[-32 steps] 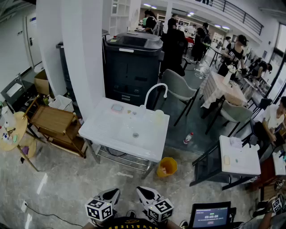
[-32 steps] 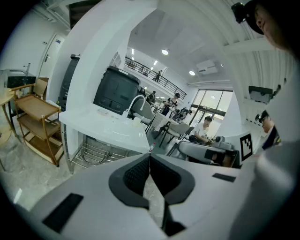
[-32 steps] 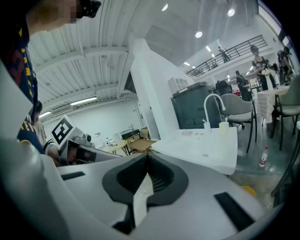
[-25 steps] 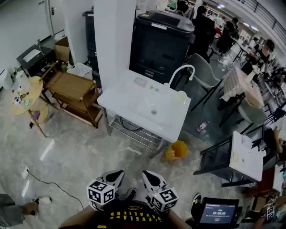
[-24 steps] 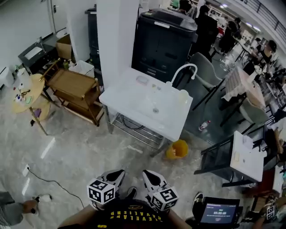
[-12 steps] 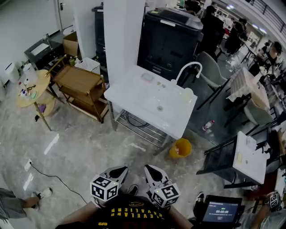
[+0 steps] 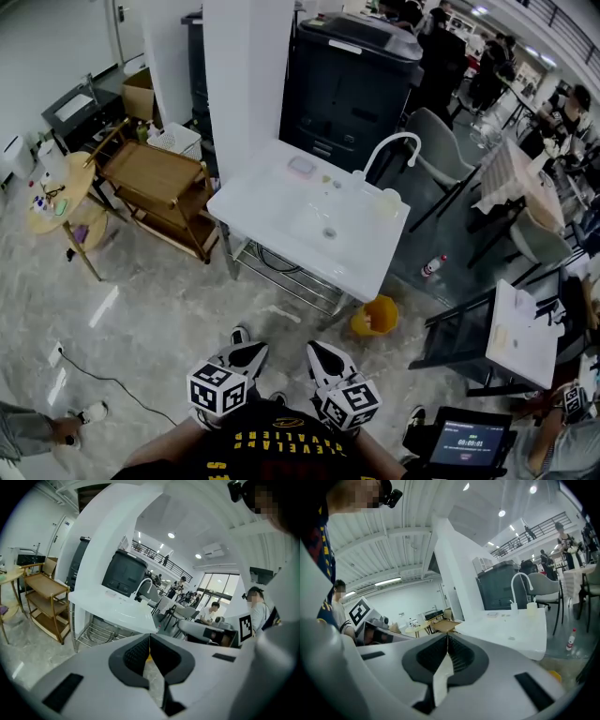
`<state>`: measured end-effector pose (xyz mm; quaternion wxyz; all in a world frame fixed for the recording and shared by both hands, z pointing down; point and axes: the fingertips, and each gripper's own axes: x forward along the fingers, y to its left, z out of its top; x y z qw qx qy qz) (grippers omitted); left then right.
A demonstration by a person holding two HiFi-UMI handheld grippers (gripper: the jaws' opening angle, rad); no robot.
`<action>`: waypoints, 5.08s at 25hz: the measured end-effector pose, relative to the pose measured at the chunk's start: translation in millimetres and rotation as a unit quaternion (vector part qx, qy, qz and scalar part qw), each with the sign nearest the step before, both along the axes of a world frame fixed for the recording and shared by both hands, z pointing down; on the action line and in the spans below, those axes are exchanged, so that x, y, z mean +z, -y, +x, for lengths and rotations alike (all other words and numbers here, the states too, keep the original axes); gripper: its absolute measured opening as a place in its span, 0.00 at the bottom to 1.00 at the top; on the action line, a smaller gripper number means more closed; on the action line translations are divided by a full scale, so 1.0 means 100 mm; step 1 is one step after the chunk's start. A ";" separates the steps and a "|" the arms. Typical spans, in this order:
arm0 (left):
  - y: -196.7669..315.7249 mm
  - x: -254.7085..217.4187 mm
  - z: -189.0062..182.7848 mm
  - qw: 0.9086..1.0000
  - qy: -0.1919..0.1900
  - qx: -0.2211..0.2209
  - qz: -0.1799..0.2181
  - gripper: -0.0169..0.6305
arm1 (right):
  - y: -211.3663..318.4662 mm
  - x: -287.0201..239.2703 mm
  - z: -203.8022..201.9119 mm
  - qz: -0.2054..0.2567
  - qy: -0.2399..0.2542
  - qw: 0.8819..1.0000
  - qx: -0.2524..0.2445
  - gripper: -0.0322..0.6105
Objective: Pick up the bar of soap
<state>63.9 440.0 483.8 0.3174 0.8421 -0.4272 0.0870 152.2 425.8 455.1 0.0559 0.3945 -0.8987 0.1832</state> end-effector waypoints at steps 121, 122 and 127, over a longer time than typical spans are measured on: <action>6.09 1.05 -0.73 0.967 0.131 0.216 0.022 0.32 | 7.39 2.37 -1.00 -0.054 -0.574 0.780 -0.245 0.46; 6.09 1.05 -0.72 0.967 0.131 0.217 0.021 0.32 | 7.39 2.38 -1.00 -0.062 -0.571 0.782 -0.243 0.46; 6.05 1.08 -0.70 0.968 0.128 0.217 0.016 0.32 | 7.44 2.42 -0.98 -0.105 -0.569 0.780 -0.237 0.46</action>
